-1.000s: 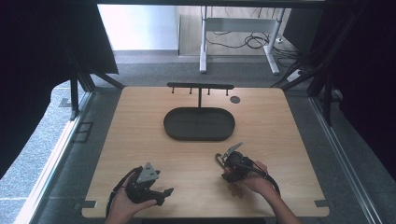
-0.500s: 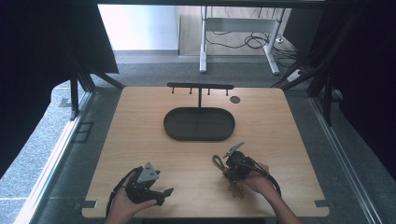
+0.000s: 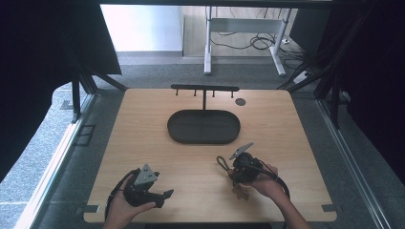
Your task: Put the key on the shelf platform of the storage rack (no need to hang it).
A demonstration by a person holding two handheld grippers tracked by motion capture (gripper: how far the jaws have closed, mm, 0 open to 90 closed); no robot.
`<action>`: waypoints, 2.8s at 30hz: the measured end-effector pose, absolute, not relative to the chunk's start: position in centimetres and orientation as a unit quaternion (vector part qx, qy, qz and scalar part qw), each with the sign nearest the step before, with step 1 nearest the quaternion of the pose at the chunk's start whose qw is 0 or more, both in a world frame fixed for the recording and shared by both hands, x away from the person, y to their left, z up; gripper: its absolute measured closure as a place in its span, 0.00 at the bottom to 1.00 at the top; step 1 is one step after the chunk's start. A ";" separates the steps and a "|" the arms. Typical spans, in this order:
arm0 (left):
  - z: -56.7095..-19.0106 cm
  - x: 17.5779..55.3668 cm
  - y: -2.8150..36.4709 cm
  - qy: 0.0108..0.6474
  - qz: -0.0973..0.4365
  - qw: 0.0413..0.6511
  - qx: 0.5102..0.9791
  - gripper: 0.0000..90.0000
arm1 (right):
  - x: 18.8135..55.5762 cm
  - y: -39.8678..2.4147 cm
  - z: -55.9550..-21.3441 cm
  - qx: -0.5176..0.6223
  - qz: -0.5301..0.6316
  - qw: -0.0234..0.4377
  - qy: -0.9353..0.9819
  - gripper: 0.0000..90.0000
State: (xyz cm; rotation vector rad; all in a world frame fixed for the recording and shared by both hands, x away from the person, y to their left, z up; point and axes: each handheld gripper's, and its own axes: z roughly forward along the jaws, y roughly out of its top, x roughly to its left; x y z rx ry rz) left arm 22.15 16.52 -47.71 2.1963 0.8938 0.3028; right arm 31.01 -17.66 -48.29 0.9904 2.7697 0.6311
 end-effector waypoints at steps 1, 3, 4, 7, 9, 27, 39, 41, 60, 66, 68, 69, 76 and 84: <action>-47.7 22.1 16.5 0.348 0.118 0.367 0.855 0.24 | 30.9 -17.7 -47.7 0.327 0.214 0.069 0.918 0.75; -47.6 22.1 16.5 0.348 0.119 0.368 0.854 0.24 | 30.8 -17.7 -47.3 0.323 0.218 0.074 0.918 0.75; -47.6 22.1 16.5 0.348 0.119 0.368 0.854 0.24 | 30.8 -17.7 -47.3 0.323 0.218 0.074 0.918 0.75; -47.6 22.1 16.5 0.349 0.119 0.367 0.854 0.24 | 30.6 -17.9 -46.2 0.317 0.229 0.080 0.917 0.75; -47.6 22.1 16.5 0.348 0.119 0.367 0.854 0.24 | 30.5 -17.9 -45.8 0.313 0.233 0.087 0.917 0.75; -47.6 22.1 16.5 0.349 0.119 0.368 0.854 0.24 | 30.2 -18.3 -43.3 0.303 0.244 0.109 0.915 0.75; -47.7 22.1 16.5 0.348 0.117 0.365 0.855 0.24 | 30.7 -18.4 -42.1 0.300 0.251 0.113 0.913 0.75; -47.7 22.2 16.5 0.348 0.118 0.365 0.855 0.24 | 30.8 -18.4 -41.7 0.301 0.254 0.116 0.912 0.75; -47.7 22.2 16.6 0.348 0.118 0.366 0.855 0.24 | 32.1 -17.9 -40.1 0.302 0.269 0.118 0.907 0.75; -47.7 22.2 16.5 0.347 0.118 0.365 0.856 0.24 | 32.4 -17.8 -39.7 0.301 0.271 0.120 0.906 0.75; -47.7 22.2 16.5 0.346 0.118 0.365 0.856 0.24 | 32.5 -17.7 -39.6 0.300 0.271 0.121 0.907 0.75; -47.8 22.2 16.5 0.347 0.118 0.365 0.856 0.24 | 32.6 -17.7 -39.5 0.301 0.271 0.122 0.906 0.75; -47.8 22.2 16.5 0.347 0.117 0.366 0.855 0.24 | 33.2 -17.3 -38.9 0.301 0.273 0.124 0.905 0.75; -47.8 22.2 16.5 0.347 0.117 0.366 0.855 0.24 | 33.9 -17.0 -38.5 0.300 0.275 0.124 0.905 0.75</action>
